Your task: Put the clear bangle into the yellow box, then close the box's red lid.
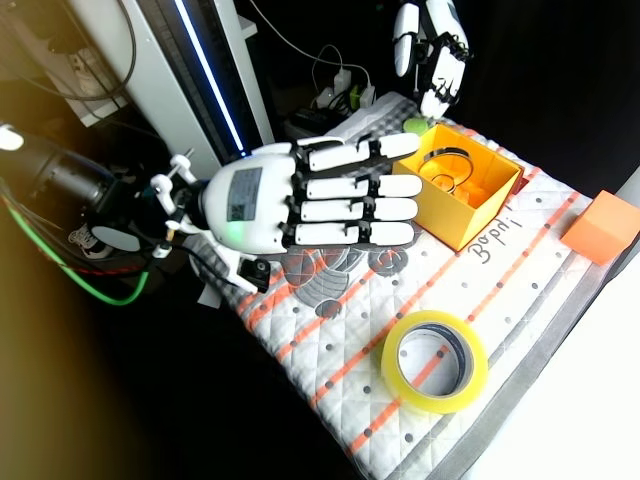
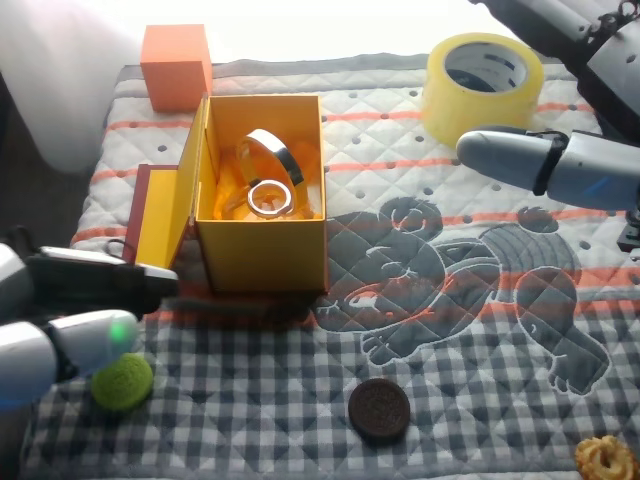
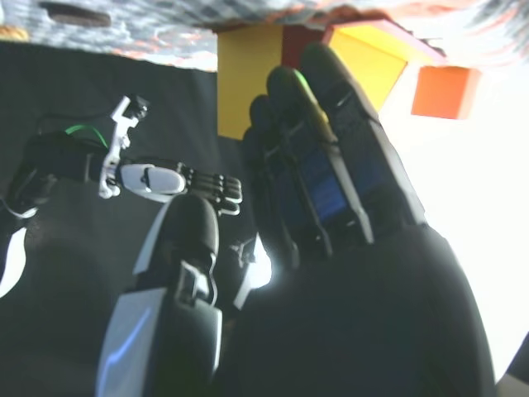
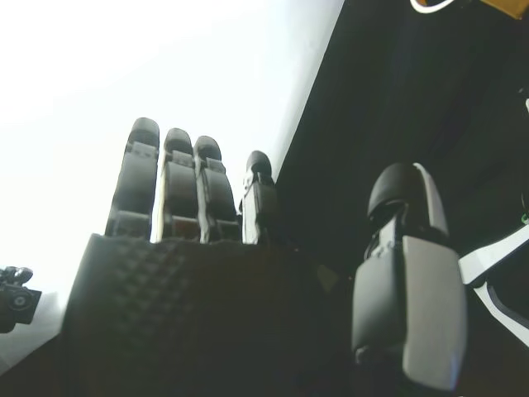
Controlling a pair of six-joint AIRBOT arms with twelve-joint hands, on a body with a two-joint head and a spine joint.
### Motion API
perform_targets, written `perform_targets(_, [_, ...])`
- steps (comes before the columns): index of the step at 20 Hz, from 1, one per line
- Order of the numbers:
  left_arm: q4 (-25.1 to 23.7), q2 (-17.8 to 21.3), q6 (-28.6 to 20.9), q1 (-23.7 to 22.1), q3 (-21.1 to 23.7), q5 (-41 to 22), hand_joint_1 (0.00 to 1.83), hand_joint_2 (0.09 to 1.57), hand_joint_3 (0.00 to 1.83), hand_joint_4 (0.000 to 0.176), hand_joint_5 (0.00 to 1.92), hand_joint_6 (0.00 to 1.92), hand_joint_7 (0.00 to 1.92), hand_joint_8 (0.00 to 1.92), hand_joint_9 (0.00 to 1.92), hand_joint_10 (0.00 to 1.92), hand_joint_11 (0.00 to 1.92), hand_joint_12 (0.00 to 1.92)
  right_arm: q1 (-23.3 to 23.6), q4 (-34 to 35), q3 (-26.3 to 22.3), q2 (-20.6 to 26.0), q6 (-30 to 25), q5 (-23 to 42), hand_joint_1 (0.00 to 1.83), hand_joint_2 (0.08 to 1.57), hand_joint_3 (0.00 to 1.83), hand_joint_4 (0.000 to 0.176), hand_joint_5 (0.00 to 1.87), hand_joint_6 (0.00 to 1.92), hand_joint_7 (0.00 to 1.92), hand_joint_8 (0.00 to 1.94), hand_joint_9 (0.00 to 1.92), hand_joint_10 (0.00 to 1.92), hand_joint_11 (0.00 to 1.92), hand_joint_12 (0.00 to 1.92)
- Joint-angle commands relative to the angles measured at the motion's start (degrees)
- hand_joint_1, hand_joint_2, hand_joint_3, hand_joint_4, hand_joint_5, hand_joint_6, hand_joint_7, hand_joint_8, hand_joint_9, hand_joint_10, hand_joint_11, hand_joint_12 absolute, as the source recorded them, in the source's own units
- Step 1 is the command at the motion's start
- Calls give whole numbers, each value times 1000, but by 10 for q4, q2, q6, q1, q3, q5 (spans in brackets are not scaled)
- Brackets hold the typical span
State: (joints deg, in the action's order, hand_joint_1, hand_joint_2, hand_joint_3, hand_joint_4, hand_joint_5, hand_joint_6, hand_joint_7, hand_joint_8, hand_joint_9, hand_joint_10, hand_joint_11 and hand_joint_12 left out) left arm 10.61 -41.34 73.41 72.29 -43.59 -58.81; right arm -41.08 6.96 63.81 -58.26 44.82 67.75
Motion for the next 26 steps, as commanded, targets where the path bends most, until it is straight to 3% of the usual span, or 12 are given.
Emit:
perform_targets(1, [-9, -5, -5, -10, -4, -34, 418, 1359, 0, 0, 659, 7, 759, 9, 776, 12, 638, 381, -1, 4, -1, 6, -3, 72, 224, 1113, 9, 176, 15, 2, 30, 9, 0, 0, 0, 0])
perform_targets(8, [-27, -19, -5, -49, -26, 8, 259, 1427, 0, 0, 532, 0, 555, 0, 563, 0, 345, 592, -8, 7, -2, 7, -3, 72, 189, 1106, 4, 171, 8, 1, 45, 4, 21, 6, 9, 4])
perform_targets(10, [-27, -23, -5, -59, -33, 14, 338, 1422, 0, 0, 519, 1, 541, 1, 541, 1, 318, 600, -11, 10, -2, 7, -3, 72, 185, 1110, 5, 163, 6, 0, 54, 6, 37, 10, 11, 5])
perform_targets(12, [-27, -29, -5, -72, -42, 23, 245, 1452, 8, 0, 447, 0, 449, 1, 448, 0, 267, 571, -14, 13, -3, 7, -3, 72, 192, 1117, 7, 159, 9, 2, 72, 11, 45, 11, 2, 0])
perform_targets(13, [-27, -33, -5, -80, -47, 28, 242, 1461, 10, 0, 384, 0, 379, 0, 386, 0, 215, 547, -16, 14, -3, 8, -3, 72, 183, 1116, 5, 166, 6, 1, 84, 13, 48, 10, 11, 5])
perform_targets(16, [-27, -41, -5, -93, -57, 37, 276, 1464, 1, 0, 370, 3, 350, 4, 326, 3, 157, 536, -21, 19, -5, 8, -3, 72, 163, 1139, 10, 147, 6, 0, 100, 10, 66, 10, 9, 4])
perform_targets(17, [-26, -42, -5, -95, -58, 39, 249, 1469, 0, 0, 357, 1, 348, 1, 323, 0, 156, 601, -22, 20, -5, 8, -3, 72, 162, 1170, 15, 126, 7, 1, 110, 8, 72, 8, 5, 2])
perform_targets(20, [-22, -42, -5, -94, -59, 44, 236, 1465, 1, 0, 332, 0, 316, 0, 291, 0, 109, 674, -26, 22, -7, 9, -3, 72, 159, 1179, 14, 137, 12, 2, 115, 8, 68, 5, 0, 0])
perform_targets(21, [-18, -42, -5, -94, -60, 44, 238, 1450, 0, 0, 307, 0, 300, 3, 284, 4, 108, 698, -28, 24, -8, 11, -3, 72, 154, 1188, 14, 127, 12, 2, 113, 5, 63, 2, 0, 0])
perform_targets(25, [-8, -41, -5, -93, -62, 46, 215, 1445, 0, 0, 345, 5, 329, 3, 312, 4, 123, 696, -36, 31, -11, 14, -4, 77, 129, 1187, 6, 126, 7, 0, 115, 4, 60, 2, 0, 0])
perform_targets(26, [-7, -40, -5, -93, -62, 47, 230, 1437, 0, 0, 344, 2, 341, 4, 322, 4, 134, 685, -37, 32, -12, 15, -4, 77, 125, 1189, 6, 113, 6, 0, 124, 7, 69, 6, 1, 0])
